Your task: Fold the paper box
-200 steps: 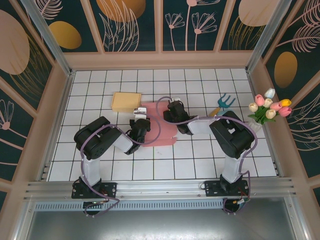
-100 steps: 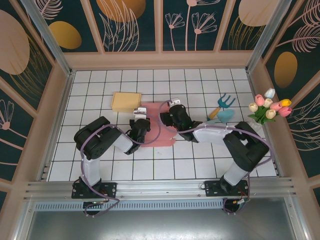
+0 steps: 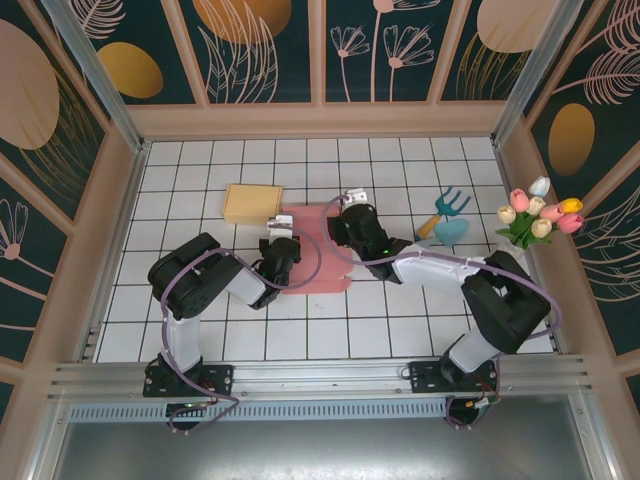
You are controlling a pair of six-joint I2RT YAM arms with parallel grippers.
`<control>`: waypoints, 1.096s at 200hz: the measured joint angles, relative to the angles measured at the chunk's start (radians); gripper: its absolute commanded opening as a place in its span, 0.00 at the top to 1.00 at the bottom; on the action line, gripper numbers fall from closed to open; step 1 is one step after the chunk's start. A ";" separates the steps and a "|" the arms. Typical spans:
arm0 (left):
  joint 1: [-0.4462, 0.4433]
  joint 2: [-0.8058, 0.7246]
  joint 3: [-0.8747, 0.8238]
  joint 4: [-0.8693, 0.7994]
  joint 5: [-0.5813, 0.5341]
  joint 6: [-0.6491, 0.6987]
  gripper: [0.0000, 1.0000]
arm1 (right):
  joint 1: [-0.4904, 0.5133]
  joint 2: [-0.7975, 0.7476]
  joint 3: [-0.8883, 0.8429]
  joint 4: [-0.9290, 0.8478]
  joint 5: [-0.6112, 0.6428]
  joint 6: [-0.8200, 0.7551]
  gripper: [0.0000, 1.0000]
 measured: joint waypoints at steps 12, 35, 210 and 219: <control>0.000 0.000 0.000 0.000 0.000 0.000 1.00 | 0.000 0.030 0.000 0.004 0.004 -0.005 0.47; 0.000 0.000 0.000 -0.001 0.000 0.000 1.00 | 0.000 0.088 0.000 0.025 0.019 -0.017 0.47; -0.016 0.005 0.039 -0.014 0.048 -0.007 1.00 | -0.047 0.269 -0.012 0.296 0.205 0.044 0.63; -0.017 0.007 0.043 -0.016 0.053 -0.007 1.00 | -0.049 0.264 -0.014 0.289 0.206 0.058 0.62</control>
